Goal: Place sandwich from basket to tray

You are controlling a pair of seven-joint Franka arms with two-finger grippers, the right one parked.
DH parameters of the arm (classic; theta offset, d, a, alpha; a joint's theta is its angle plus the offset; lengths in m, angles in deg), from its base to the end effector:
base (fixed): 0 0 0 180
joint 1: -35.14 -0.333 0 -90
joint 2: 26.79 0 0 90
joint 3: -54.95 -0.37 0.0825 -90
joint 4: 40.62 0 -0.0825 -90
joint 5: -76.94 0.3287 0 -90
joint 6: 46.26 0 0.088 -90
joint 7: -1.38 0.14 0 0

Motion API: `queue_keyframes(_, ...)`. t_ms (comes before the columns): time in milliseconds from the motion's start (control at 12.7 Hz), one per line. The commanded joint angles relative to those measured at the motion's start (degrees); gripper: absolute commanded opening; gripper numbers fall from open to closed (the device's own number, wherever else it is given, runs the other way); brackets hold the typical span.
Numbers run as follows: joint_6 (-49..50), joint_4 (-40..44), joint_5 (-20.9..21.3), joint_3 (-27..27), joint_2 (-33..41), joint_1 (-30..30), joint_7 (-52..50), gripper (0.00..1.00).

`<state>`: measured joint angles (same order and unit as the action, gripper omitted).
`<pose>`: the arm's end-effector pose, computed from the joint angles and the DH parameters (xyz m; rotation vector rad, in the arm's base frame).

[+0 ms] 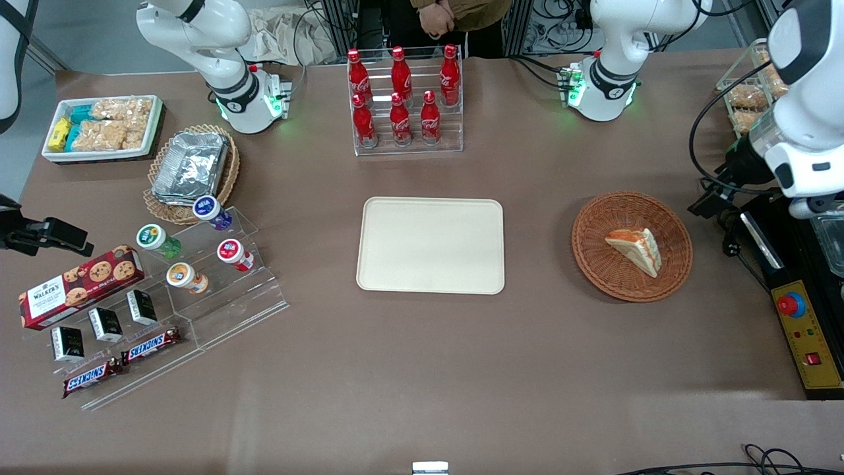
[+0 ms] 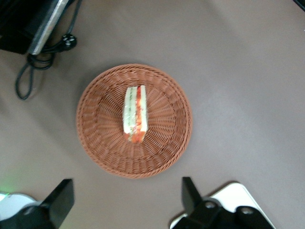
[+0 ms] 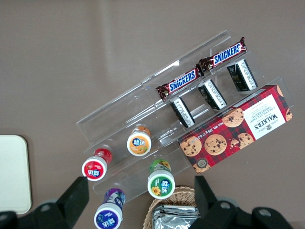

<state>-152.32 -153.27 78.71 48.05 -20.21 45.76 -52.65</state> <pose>0.4658 -0.0241 0.5579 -2.8368 -1.3160 -0.0107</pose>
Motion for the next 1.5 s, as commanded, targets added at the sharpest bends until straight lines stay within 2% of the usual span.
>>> queue_keyframes(0,-13.1,-9.8,0.0,0.2,-0.7,0.0,-1.8,1.0)
queue_keyframes(157,-20.3,-13.6,-0.5,0.1,-2.2,-0.1,-2.3,1.0)
queue_keyframes(315,-22.9,-14.0,-1.7,0.2,-7.3,0.1,-3.9,1.0)
queue_keyframes(472,-26.2,-16.6,-2.0,0.2,-9.0,0.0,-4.1,1.0)
queue_keyframes(630,-32.3,-20.1,-2.0,0.2,-10.0,0.0,-4.1,1.0)
queue_keyframes(866,-34.4,-21.4,-2.0,0.1,-11.3,0.0,-4.2,1.0)
queue_keyframes(1417,-46.2,-27.5,-2.0,-0.1,-14.6,-0.2,-4.1,0.98)
